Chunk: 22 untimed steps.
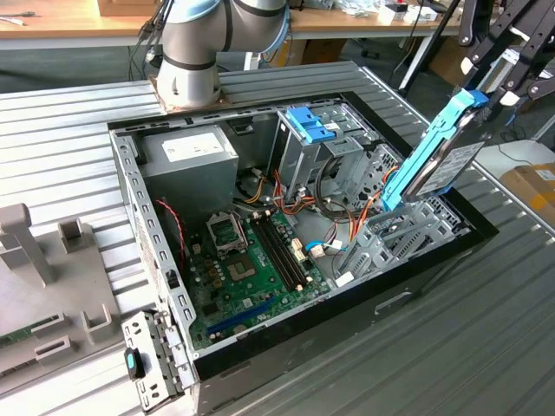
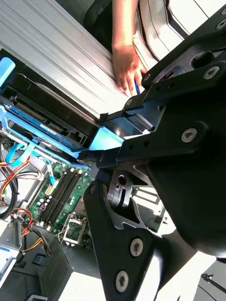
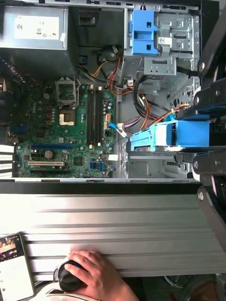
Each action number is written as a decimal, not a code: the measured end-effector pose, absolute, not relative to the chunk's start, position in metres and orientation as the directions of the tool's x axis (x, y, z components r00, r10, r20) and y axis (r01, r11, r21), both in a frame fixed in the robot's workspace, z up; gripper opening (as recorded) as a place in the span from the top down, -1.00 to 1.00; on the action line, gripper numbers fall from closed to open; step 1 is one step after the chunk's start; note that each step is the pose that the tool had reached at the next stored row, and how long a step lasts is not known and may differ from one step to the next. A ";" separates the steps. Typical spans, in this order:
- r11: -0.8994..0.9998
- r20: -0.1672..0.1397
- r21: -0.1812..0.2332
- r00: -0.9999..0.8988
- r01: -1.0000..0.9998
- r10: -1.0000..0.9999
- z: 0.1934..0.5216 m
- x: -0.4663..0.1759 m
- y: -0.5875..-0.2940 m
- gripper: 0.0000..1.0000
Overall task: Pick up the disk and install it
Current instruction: 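Insert the disk into the insertion slot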
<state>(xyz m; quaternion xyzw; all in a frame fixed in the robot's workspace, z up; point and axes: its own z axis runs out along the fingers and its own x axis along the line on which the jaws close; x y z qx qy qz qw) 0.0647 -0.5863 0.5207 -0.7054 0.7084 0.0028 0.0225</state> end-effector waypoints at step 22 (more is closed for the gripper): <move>0.057 -0.047 -0.033 -0.056 -0.998 -0.997 0.493 0.064 -0.593 0.28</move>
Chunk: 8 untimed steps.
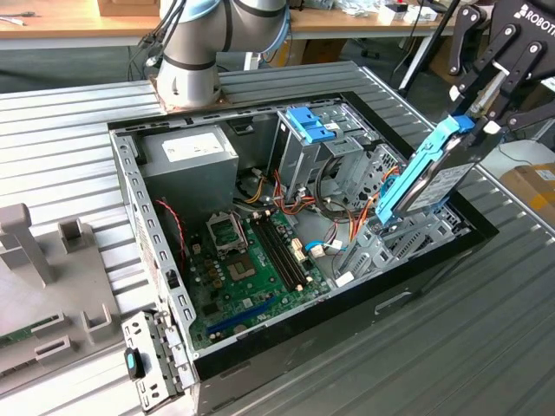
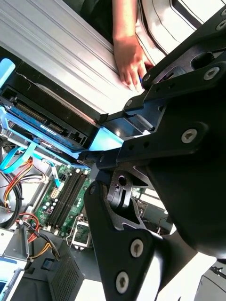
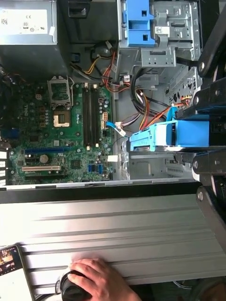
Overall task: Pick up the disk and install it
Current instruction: 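Insert the disk into the insertion slot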
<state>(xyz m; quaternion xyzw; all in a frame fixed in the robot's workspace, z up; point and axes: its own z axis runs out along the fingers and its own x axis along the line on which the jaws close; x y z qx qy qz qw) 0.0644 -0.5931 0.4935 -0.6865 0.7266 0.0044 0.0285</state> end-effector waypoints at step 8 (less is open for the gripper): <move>0.056 -0.053 -0.033 -0.054 -0.998 -0.997 0.489 0.065 -0.593 0.28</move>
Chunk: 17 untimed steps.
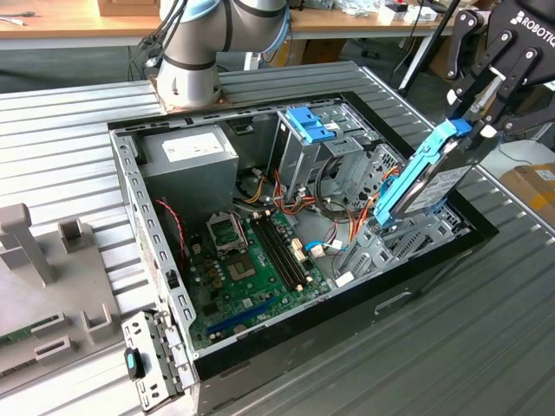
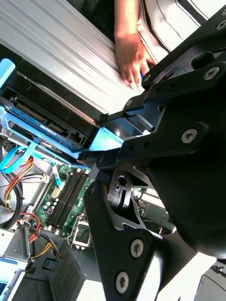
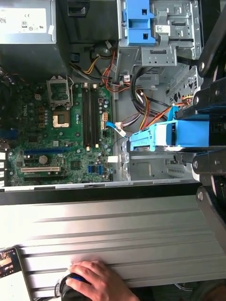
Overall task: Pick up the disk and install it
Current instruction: 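Insert the disk into the insertion slot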
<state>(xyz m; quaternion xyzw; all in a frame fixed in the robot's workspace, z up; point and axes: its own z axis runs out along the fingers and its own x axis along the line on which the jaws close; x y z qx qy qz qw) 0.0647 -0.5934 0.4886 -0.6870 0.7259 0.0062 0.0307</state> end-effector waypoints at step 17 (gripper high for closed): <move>0.003 -0.054 -0.049 0.000 -0.999 -0.999 0.464 0.065 -0.595 0.28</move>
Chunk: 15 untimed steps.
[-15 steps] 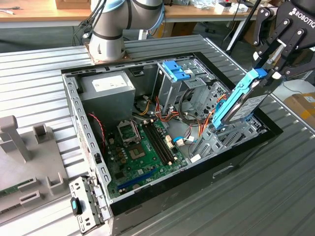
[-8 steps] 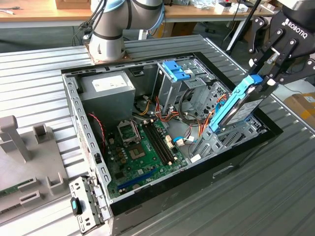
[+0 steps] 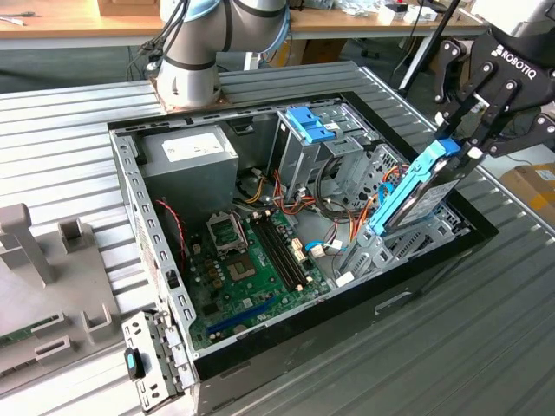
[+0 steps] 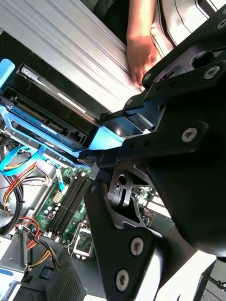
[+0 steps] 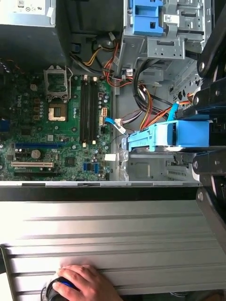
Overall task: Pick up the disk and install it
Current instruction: 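Insert the disk into the insertion slot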
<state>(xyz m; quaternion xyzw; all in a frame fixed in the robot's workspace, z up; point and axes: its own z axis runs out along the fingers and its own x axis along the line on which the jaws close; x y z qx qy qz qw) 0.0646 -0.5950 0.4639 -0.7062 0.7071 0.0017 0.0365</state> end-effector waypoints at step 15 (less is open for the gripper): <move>-0.006 -0.054 -0.056 0.009 -0.998 -0.999 0.442 0.064 -0.598 0.28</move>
